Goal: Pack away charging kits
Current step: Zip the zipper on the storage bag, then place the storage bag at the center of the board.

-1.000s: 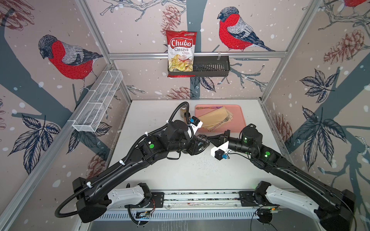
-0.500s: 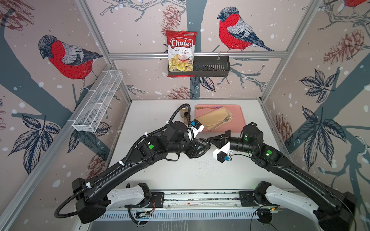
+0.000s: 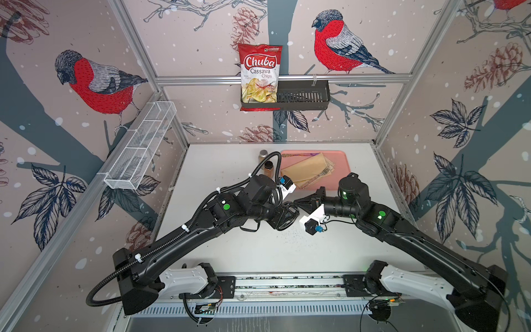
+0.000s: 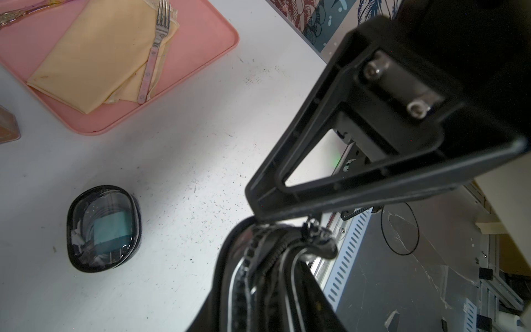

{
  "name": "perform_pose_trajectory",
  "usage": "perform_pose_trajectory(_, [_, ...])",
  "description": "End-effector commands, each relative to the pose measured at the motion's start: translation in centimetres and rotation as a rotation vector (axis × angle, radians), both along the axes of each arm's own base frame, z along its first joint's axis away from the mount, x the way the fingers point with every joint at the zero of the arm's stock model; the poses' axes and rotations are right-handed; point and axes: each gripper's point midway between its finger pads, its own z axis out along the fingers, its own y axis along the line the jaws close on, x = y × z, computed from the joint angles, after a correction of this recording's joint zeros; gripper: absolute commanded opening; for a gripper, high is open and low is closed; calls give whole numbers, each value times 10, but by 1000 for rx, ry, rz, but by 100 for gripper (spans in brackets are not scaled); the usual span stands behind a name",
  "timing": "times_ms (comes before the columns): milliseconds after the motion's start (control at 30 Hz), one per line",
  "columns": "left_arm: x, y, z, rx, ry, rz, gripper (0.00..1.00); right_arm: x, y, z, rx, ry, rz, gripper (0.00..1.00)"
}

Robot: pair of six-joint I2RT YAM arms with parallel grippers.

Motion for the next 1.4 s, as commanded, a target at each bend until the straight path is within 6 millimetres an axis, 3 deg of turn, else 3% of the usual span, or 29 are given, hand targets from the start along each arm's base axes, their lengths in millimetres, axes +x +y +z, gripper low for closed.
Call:
perform_pose_trajectory(0, [-5,19,-14,75,17,40,0,5,9,44,158,-118,-4,11])
perform_pose_trajectory(67, [0,24,-10,52,-7,89,0,9,6,49,226,-118,-50,34])
perform_pose_trajectory(100, [2,26,-8,35,-17,111,0,10,4,51,248,-111,-68,92])
perform_pose_trajectory(133, [4,29,-5,4,-34,140,0,11,1,52,263,-97,-89,100])
perform_pose_trajectory(400, [24,68,4,-278,-124,458,0,20,-36,19,358,132,-309,100])
perform_pose_trajectory(567, [39,75,-18,-428,-68,630,0,38,-75,49,759,442,-484,100])
perform_pose_trajectory(633, [52,88,-28,-435,-74,740,0,46,-89,49,857,543,-549,100])
perform_pose_trajectory(733, [75,102,-42,-463,-48,812,0,54,-103,37,911,712,-644,100])
perform_pose_trajectory(800, [93,111,-63,-493,34,826,0,67,-117,28,973,805,-733,100])
perform_pose_trajectory(967, [132,143,-103,-477,117,924,0,108,-180,-1,1197,979,-1039,100])
perform_pose_trajectory(1100, [152,147,-120,-458,133,936,0,126,-218,-39,1258,1085,-1222,100])
perform_pose_trajectory(1200, [165,147,-133,-459,167,949,0,132,-244,-66,1274,1063,-1399,100])
perform_pose_trajectory(1367, [186,151,-160,-419,217,992,0,127,-277,-71,1424,946,-1509,100])
